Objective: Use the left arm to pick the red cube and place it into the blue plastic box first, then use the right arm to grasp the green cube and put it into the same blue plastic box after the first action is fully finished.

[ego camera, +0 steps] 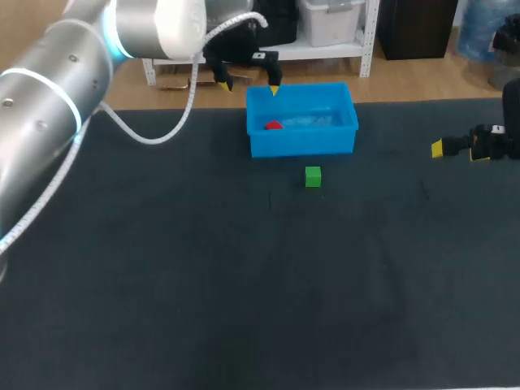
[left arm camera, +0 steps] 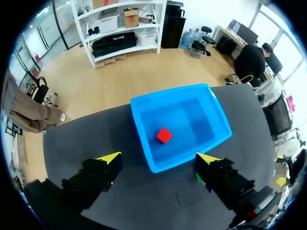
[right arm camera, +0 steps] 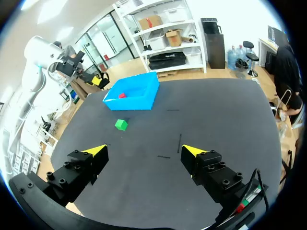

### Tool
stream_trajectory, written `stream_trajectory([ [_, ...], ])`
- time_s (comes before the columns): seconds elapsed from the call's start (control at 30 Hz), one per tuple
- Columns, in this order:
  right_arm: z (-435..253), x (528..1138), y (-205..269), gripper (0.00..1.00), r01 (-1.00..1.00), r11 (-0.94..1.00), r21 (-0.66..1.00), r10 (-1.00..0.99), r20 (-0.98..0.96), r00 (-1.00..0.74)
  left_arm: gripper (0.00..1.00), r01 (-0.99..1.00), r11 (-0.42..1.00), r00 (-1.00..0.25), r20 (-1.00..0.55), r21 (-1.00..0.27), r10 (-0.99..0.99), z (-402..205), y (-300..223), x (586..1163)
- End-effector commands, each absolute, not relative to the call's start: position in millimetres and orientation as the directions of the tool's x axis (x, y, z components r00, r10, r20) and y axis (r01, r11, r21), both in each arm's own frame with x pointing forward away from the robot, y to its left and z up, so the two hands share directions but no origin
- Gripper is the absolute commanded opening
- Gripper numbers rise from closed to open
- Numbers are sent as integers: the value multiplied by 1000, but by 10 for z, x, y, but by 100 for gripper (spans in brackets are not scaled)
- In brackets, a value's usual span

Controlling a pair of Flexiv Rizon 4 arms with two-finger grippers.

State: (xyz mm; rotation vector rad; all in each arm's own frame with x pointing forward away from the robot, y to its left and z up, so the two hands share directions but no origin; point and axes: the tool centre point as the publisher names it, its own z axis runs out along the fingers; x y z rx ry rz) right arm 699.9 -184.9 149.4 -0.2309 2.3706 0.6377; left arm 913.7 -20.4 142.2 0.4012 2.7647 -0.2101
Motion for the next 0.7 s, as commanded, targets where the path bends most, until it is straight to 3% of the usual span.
stream_trajectory([
  [0.03,1496,7000,-1848,100,-321,866,383,1,-644,-765,100,312,942,-859,-462,-128,221,1436,-39,8874],
  [0.7,1496,7000,-1848,100,-321,866,383,1,-644,-765,100,314,924,-829,-537,-218,155,1586,343,8363],
])
